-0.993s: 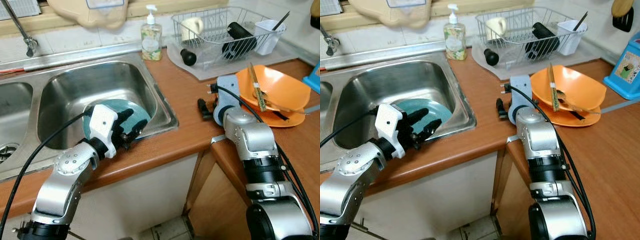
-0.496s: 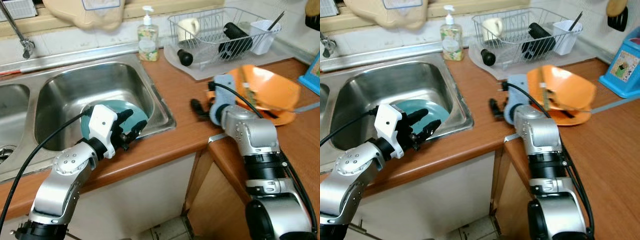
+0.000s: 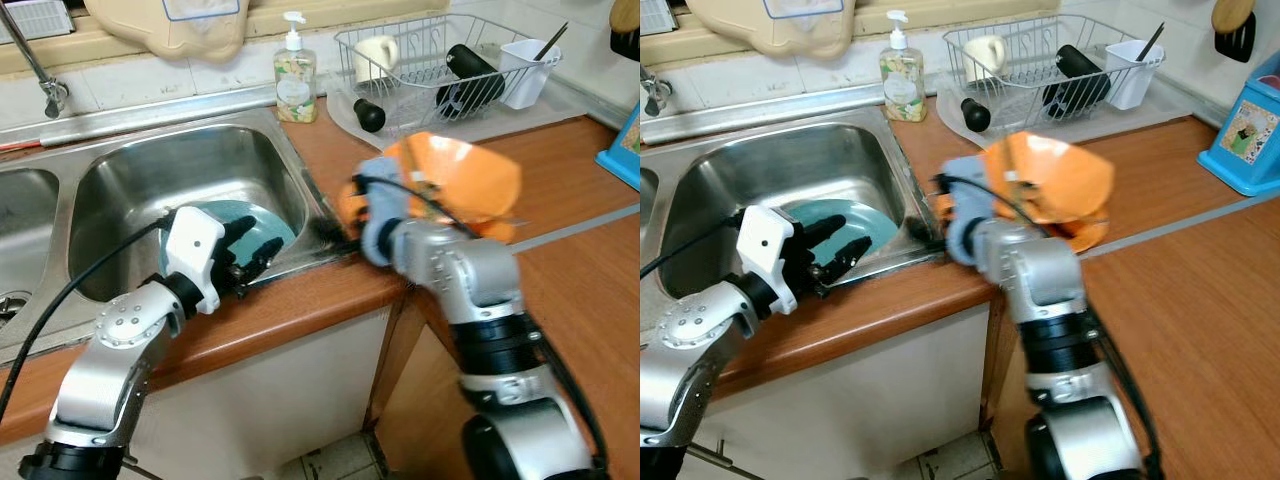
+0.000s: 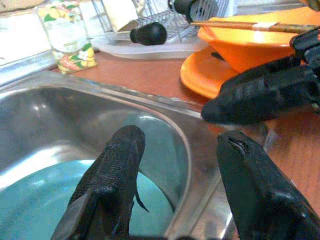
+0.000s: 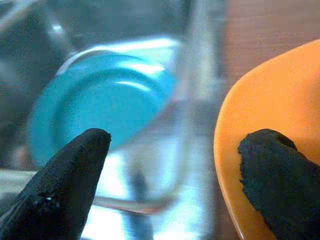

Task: Kitchen organization

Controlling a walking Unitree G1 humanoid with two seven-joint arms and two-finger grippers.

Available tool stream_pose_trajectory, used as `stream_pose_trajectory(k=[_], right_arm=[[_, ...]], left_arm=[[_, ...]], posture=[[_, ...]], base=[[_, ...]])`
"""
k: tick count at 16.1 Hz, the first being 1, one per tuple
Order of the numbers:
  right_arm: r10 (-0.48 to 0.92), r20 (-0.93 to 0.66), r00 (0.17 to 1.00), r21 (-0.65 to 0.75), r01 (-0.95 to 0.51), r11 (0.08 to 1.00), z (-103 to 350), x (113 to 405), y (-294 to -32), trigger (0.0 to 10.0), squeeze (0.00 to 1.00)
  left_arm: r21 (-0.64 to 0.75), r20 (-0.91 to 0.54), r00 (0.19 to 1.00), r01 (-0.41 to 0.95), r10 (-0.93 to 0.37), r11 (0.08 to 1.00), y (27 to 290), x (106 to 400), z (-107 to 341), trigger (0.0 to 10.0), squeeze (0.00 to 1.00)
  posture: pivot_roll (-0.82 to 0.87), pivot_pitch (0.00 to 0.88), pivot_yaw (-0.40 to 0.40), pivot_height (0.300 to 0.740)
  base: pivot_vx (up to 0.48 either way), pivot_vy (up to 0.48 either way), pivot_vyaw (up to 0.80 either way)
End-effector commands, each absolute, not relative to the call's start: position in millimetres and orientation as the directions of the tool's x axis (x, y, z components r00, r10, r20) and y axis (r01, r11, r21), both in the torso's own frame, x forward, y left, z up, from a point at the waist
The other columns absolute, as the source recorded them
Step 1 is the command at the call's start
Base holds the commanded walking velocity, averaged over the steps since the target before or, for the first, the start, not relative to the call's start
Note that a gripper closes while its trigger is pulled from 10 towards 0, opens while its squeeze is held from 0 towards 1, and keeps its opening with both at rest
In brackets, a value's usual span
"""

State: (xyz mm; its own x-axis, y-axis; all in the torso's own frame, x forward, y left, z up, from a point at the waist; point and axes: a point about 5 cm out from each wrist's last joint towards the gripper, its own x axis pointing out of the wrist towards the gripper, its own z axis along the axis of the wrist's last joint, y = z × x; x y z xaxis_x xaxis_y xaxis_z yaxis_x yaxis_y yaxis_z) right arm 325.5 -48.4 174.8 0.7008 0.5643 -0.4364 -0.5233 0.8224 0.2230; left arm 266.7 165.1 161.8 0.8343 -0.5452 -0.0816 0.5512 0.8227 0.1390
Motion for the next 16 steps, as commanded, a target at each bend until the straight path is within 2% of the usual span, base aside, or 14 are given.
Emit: stream_pose_trajectory(k=[1,4,7,9,13,16], right_arm=[[0.611,-0.504,0.61,0.279,-0.555,0.784,157.8,313.3,-36.6,10.0,0.0],[0.688,-0.475,0.549,0.322,-0.619,0.716,164.6,300.1,-16.1,10.0,0.0],[0.714,-0.44,0.544,0.325,-0.645,0.692,170.8,297.2,-10.9,10.0,0.0],[0.732,-0.336,0.592,0.296,-0.672,0.679,189.1,300.7,-14.7,10.0,0.0],[0.768,-0.081,0.635,0.325,-0.712,0.622,240.2,306.8,-33.0,10.0,0.0],[0.728,0.039,0.684,0.288,-0.706,0.648,262.6,313.2,-45.5,10.0,0.0]], left_arm=[[0.149,-0.093,0.842,0.539,-0.531,0.829,170.6,266.7,162.7,10.0,0.0],[0.155,-0.099,0.846,0.534,-0.525,0.831,173.6,266.0,162.7,10.0,0.0],[0.159,-0.1,0.847,0.532,-0.523,0.832,174.0,266.2,162.8,10.0,0.0],[0.157,-0.095,0.848,0.529,-0.521,0.834,173.4,267.1,163.0,10.0,0.0],[0.147,-0.086,0.847,0.532,-0.525,0.834,172.2,267.6,163.6,10.0,0.0],[0.143,-0.079,0.845,0.535,-0.529,0.833,171.3,268.3,164.6,10.0,0.0]], posture=[[0.0,0.0,0.068,0.74],[0.0,0.0,0.068,0.74],[0.0,0.0,0.068,0.74],[0.0,0.0,0.068,0.74],[-0.01,0.0,0.068,0.74],[-0.01,0.0,0.069,0.74]], base=[[0.0,0.0,0.0],[0.0,0.0,0.0],[0.0,0.0,0.0],[0.0,0.0,0.0],[0.0,0.0,0.0],[0.0,0.0,0.0]])
